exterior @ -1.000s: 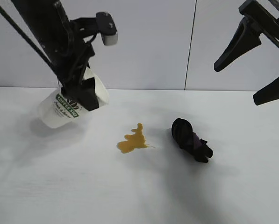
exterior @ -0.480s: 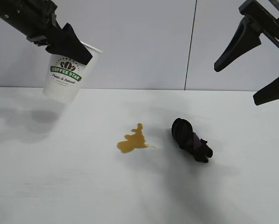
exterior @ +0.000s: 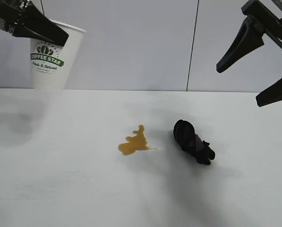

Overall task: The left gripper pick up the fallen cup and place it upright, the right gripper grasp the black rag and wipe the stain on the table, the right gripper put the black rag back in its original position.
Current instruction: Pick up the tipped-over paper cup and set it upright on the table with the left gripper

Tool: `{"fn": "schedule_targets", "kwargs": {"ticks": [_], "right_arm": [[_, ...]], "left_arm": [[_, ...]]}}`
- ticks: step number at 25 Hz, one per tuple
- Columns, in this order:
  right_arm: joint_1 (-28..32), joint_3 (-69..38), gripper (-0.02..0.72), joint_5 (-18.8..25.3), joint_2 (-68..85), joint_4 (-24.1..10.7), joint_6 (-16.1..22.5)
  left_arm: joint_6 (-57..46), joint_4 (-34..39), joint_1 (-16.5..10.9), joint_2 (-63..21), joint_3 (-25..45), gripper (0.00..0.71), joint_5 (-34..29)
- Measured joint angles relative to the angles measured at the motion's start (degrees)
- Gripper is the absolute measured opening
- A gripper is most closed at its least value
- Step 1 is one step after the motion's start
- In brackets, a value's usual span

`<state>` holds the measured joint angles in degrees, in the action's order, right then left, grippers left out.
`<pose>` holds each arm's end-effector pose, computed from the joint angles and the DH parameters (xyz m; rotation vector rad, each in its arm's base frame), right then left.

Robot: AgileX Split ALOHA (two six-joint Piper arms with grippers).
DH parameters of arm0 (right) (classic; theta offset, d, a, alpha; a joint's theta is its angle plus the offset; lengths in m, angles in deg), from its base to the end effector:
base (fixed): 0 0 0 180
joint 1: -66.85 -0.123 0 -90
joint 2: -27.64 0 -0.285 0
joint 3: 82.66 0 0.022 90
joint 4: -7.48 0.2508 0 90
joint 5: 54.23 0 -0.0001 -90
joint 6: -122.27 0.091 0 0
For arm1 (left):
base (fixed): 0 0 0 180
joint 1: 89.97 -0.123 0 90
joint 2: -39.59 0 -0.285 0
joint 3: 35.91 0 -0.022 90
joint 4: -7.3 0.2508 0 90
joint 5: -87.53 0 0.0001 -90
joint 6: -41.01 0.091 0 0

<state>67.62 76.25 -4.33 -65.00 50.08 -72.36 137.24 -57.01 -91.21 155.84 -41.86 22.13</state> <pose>0.2851 0.0433 0.2564 0.2252 2.6629 0.8164 0.3934 -0.0661 0.2655 1.2358 1.8330 -0.7636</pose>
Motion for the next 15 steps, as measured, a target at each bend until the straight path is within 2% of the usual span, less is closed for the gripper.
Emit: {"fn": "schedule_targets", "kwargs": {"ticks": [4, 11, 15], "right_arm": [[0.00, 0.00, 0.578, 0.00, 0.00, 0.00, 0.00], [0.00, 0.00, 0.578, -0.44, 0.00, 0.00, 0.00], [0.00, 0.00, 0.578, -0.33, 0.00, 0.00, 0.00]], "left_arm": [[0.20, -0.70, -1.14, 0.00, 0.00, 0.582, -1.11], [5.39, -9.46, -1.20, 0.37, 0.00, 0.582, -2.15], [6.17, -10.54, -1.20, 2.23, 0.00, 0.582, -2.26]]}}
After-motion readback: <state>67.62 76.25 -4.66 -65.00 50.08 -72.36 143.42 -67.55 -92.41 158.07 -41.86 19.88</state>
